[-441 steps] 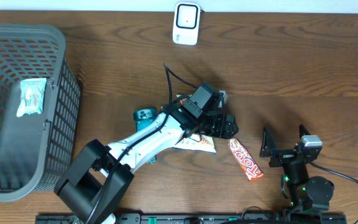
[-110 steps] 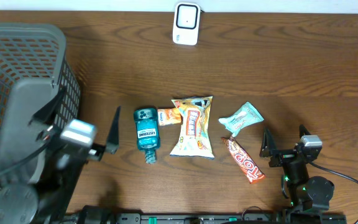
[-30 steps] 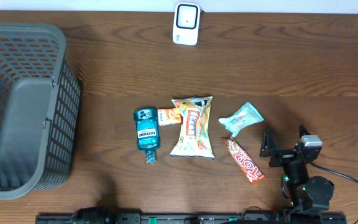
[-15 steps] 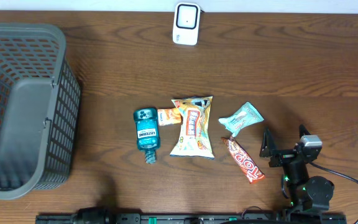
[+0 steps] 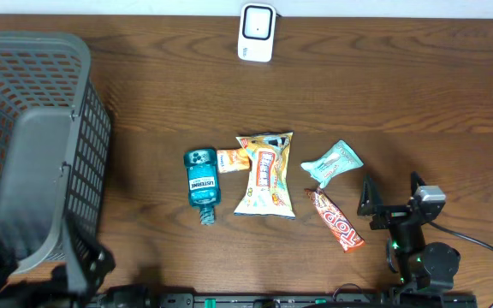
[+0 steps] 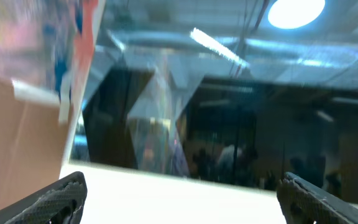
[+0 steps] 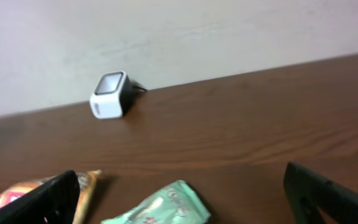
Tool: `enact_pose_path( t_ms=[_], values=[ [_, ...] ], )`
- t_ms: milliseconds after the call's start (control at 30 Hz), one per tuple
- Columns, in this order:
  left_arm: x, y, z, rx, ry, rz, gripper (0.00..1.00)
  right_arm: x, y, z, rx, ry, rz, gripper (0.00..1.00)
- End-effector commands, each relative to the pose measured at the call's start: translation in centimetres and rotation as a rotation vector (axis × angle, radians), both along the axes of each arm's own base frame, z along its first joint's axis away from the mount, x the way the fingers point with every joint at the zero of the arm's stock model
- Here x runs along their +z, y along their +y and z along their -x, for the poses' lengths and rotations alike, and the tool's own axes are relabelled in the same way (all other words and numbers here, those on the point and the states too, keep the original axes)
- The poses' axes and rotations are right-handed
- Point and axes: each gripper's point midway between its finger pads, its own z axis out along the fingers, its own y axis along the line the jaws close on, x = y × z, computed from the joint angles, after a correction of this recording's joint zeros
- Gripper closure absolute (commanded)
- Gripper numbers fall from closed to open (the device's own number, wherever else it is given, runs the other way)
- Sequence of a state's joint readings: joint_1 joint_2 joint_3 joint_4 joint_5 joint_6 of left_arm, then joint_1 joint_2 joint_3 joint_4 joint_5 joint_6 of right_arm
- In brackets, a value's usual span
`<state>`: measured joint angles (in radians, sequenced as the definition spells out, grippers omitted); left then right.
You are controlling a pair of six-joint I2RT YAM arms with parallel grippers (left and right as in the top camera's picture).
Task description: Scan the item barcode
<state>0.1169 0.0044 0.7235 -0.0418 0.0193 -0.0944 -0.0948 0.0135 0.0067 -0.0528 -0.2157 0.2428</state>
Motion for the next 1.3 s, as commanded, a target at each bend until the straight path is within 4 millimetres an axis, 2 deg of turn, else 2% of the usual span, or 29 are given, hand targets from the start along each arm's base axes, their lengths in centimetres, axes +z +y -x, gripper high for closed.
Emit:
enact_pose_path(
  t_ms=[0,167,400,500,700,867,933,1100,1267],
  values=[
    [-1.4,0.4,-1.3,-0.008,0.029,0.043,0.02,-0.1,0.5,0.1,0.016,0.029,-0.197,0.01],
    [-3.5,0.6,-3.0,-0.008,0.089,0.05,0.02,0.0,1.2,0.2,0.052,0.051,-0.331,0.01],
    [-7.1,0.9,-5.6,-0.006,0.182,0.063,0.02,0.3,4.1,1.0,0.219,0.091,-0.433,0.01],
    [-8.3,1.0,-6.4,-0.005,0.212,0.066,0.02,0.5,4.5,1.1,0.243,0.091,-0.439,0.01],
    [-8.8,1.0,-6.7,-0.005,0.23,0.068,0.02,0.3,4.6,1.2,0.249,0.1,-0.44,0.01],
    [-11.7,1.1,-7.7,-0.004,0.354,0.084,0.02,0.3,4.7,1.3,0.257,0.102,-0.44,0.01],
    [-12.8,0.8,-8.2,-0.024,0.387,0.08,0.02,0.3,5.2,1.5,0.288,0.109,-0.44,0.01],
    [-15.1,-1.7,-9.9,-0.169,0.416,0.025,0.02,0.3,5.3,1.5,0.293,0.111,-0.44,0.01],
    [-17.3,-1.6,-11.0,-0.171,0.44,0.029,0.02,0.3,5.3,1.5,0.297,0.103,-0.402,0.01]
  ],
)
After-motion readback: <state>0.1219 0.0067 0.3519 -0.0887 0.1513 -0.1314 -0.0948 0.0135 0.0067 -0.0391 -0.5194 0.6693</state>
